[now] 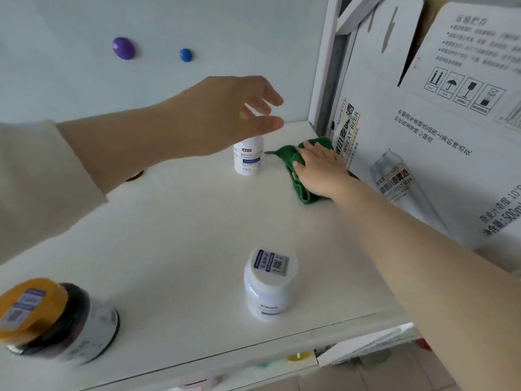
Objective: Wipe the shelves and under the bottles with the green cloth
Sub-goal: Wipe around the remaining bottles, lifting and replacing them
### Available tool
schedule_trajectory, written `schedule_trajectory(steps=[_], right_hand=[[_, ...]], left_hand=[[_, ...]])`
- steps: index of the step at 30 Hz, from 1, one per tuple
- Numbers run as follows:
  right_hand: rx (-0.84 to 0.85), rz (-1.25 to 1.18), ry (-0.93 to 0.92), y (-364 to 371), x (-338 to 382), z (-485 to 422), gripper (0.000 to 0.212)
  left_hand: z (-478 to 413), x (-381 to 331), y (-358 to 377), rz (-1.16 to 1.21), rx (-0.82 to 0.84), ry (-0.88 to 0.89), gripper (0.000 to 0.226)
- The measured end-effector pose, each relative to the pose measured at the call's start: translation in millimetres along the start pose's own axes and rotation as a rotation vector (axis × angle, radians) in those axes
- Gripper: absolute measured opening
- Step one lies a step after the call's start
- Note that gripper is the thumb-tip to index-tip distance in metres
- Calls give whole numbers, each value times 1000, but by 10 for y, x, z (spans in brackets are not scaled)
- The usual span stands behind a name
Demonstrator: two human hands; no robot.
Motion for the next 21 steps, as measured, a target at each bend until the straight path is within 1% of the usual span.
schedule_trajectory(steps=[2, 3, 4, 5, 6, 9, 13, 15, 16, 19, 21], right_hand=[[9, 2, -29, 14, 51, -28, 51], [25, 2, -68, 24, 53, 20, 51], [46, 2, -119, 32, 44, 112, 51], [64, 2, -173, 37, 24, 241, 50], [82, -4, -224, 39, -2, 398, 50], [112, -43, -337, 39, -124, 951, 48], [126, -48, -499, 66, -340, 1517, 47], [150, -71, -489, 55, -381, 1504, 48], [153, -70, -453, 61, -370, 1418, 50], [82, -48, -257, 59, -239, 1021, 53], [31, -32, -192, 77, -123, 886, 52]], left_hand=[[215, -334, 63, 51, 31, 56, 29], [341, -482, 137, 67, 37, 99, 35], [468, -619, 209, 77, 46, 116, 48], [588, -698, 292, 77, 75, 106, 59], [692, -730, 381, 61, 115, 75, 65], [923, -784, 594, 7, 164, -14, 53], [1072, -830, 702, 58, 66, -134, 45], [1127, -820, 702, 163, -13, -215, 42], [1147, -810, 685, 196, -59, -248, 42], [1192, -765, 580, 196, -155, -315, 41], [1222, -729, 443, 158, -210, -332, 41]])
Point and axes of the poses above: each hand's wrist, its own z-axis away from the middle knuckle, its own y-axis out of the palm, x = y × z, the point moved 4 cm from there along -z, towards the middle knuckle, and after that the axes turned 14 degrees about y, right-handed, at the moved point
